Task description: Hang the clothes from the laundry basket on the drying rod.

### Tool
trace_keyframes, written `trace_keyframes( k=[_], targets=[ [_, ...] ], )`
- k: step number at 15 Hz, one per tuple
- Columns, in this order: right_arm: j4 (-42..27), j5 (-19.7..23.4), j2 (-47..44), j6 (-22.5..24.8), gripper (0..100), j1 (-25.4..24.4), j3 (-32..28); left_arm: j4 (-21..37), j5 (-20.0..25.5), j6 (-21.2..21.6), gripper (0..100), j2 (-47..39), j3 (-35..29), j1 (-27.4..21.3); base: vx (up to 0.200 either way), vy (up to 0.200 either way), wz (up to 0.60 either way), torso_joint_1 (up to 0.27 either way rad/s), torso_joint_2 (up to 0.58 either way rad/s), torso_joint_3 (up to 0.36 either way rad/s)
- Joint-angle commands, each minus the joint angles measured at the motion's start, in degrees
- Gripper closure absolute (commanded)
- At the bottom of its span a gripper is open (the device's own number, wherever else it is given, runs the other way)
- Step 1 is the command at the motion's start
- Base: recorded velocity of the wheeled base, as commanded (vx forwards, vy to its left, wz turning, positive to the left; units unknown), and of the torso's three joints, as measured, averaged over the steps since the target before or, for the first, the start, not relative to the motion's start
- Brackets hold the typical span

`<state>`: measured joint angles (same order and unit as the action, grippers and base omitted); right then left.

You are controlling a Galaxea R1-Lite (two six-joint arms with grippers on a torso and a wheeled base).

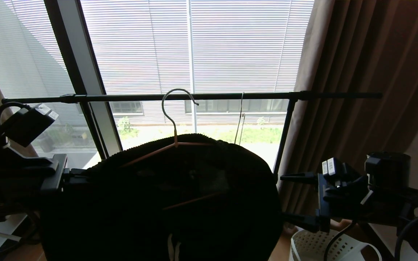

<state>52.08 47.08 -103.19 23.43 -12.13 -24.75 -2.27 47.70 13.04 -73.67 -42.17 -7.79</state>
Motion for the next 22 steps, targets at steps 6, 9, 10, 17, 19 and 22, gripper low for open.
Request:
trace_keyframes(
  k=[6, 9, 10, 17, 19, 22],
  targets=[
    [0.0, -18.9, 14.1, -13.9, 0, -7.5, -2.8, -0.2, -11.1, -0.6, 100, 3.4, 5.6, -0.3, 0.000, 0.000, 0.00, 0.000, 0.00, 0.000],
    [0.0, -22.6, 13.6, -13.9, 0, -9.4, -2.9, -0.1, -13.6, -0.6, 100, 3.4, 6.7, -0.4, 0.000, 0.000, 0.00, 0.000, 0.00, 0.000],
    [0.0, -23.3, 13.0, -13.9, 0, -9.4, -3.1, 0.1, -15.5, -0.5, 100, 3.1, 6.8, -0.4, 0.000, 0.000, 0.00, 0.000, 0.00, 0.000],
    [0.0, -23.9, 11.2, -13.8, 0, -9.4, -3.6, -0.1, -25.8, 0.0, 100, 0.2, 7.5, -0.6, 0.000, 0.000, 0.00, 0.000, 0.00, 0.000],
    [0.0, -24.4, 11.0, -13.8, 0, -9.4, -3.6, -0.1, -25.7, 0.2, 100, 0.2, 8.4, -0.5, 0.000, 0.000, 0.00, 0.000, 0.00, 0.000],
    [0.0, -24.4, 11.0, -13.8, 0, -9.4, -3.6, -0.1, -25.8, 3.2, 100, 0.2, 10.3, -0.3, 0.000, 0.000, 0.00, 0.000, 0.00, 0.000]
  ],
)
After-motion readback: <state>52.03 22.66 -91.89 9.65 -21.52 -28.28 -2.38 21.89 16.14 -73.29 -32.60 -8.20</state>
